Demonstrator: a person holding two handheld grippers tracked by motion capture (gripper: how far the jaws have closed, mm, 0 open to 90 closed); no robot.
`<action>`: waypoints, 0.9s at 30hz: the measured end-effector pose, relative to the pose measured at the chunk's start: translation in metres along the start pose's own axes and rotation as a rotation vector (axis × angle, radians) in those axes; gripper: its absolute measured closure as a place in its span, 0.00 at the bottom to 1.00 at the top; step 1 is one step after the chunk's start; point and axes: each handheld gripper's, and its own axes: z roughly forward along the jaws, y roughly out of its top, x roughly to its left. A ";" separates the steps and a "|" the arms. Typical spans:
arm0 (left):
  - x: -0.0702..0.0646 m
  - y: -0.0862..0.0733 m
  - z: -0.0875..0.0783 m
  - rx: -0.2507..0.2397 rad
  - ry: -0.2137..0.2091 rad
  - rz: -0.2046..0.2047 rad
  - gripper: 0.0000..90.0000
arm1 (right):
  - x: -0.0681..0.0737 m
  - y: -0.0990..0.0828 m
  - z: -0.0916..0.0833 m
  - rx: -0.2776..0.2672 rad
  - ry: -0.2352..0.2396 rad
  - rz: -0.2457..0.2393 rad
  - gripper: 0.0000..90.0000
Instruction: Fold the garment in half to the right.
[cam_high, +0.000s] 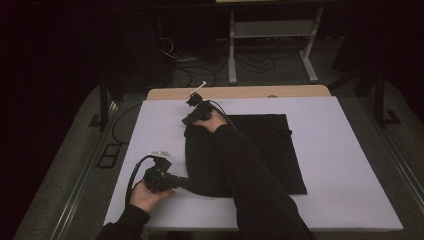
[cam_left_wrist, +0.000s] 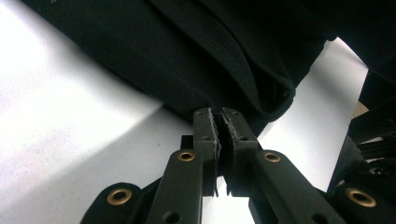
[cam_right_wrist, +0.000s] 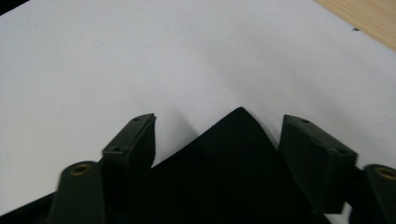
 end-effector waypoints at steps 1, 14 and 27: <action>0.000 0.000 0.000 0.001 0.000 0.000 0.93 | -0.001 0.000 0.000 -0.002 -0.009 0.003 0.37; 0.000 0.001 -0.001 -0.006 -0.002 0.002 0.93 | -0.003 0.002 -0.002 0.005 -0.055 0.018 0.65; 0.001 0.001 -0.003 -0.025 -0.033 -0.006 0.93 | -0.001 0.002 -0.006 0.021 -0.041 0.005 0.94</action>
